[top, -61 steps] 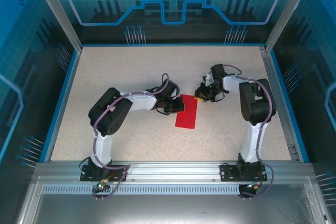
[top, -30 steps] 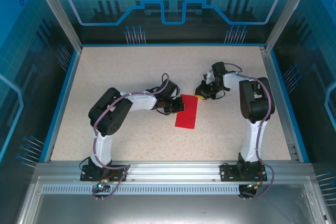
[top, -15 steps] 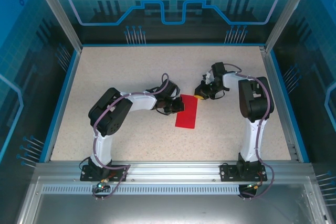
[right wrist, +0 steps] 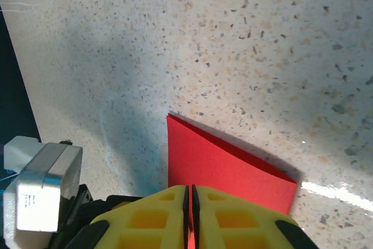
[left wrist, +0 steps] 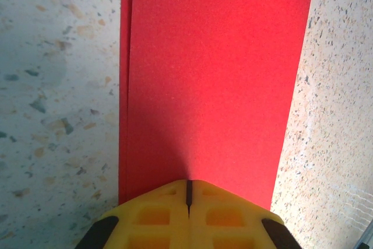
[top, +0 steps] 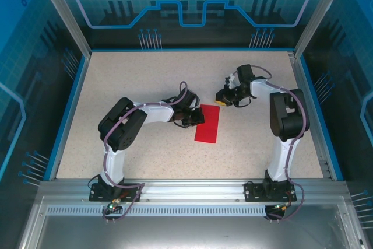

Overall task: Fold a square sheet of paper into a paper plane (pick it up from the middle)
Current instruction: Fold the square sheet of paper in half at the center of the table.

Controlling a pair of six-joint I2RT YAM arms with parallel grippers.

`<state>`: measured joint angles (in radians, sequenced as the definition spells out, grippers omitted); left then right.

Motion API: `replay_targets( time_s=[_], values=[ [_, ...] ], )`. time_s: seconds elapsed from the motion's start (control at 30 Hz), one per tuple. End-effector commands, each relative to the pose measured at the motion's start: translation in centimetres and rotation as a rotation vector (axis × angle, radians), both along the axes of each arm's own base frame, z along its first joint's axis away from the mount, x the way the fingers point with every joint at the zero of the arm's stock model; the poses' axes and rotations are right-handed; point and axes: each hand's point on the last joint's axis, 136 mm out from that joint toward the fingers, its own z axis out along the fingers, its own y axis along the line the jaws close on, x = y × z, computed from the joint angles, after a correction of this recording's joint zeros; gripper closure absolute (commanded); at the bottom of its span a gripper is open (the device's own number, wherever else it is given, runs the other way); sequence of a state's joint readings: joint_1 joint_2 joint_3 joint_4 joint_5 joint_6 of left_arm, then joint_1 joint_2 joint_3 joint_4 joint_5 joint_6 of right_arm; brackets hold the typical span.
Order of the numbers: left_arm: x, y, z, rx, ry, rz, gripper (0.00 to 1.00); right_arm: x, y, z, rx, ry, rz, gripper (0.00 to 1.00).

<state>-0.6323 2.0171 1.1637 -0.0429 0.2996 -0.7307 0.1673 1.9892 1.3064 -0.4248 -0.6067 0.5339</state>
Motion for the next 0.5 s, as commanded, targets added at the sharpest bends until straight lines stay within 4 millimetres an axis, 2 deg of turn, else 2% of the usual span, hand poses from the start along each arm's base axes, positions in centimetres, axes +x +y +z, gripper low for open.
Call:
replay_targets(
  time_s=[0.0, 0.27, 0.47],
  values=[
    [-4.2, 3.8, -6.2, 0.207, 0.160, 0.003, 1.00, -1.3, 0.3, -1.2, -0.012, 0.045, 0.009, 0.87],
    [-4.3, 3.8, -6.3, 0.208, 0.161, 0.002, 1.00, -1.8, -0.1, -4.3, -0.090, 0.093, 0.021, 0.87],
    [-4.4, 3.9, -6.4, 0.210, 0.162, 0.003, 1.00, -2.5, -1.3, -6.6, -0.179, 0.151, 0.010, 0.88]
  ],
)
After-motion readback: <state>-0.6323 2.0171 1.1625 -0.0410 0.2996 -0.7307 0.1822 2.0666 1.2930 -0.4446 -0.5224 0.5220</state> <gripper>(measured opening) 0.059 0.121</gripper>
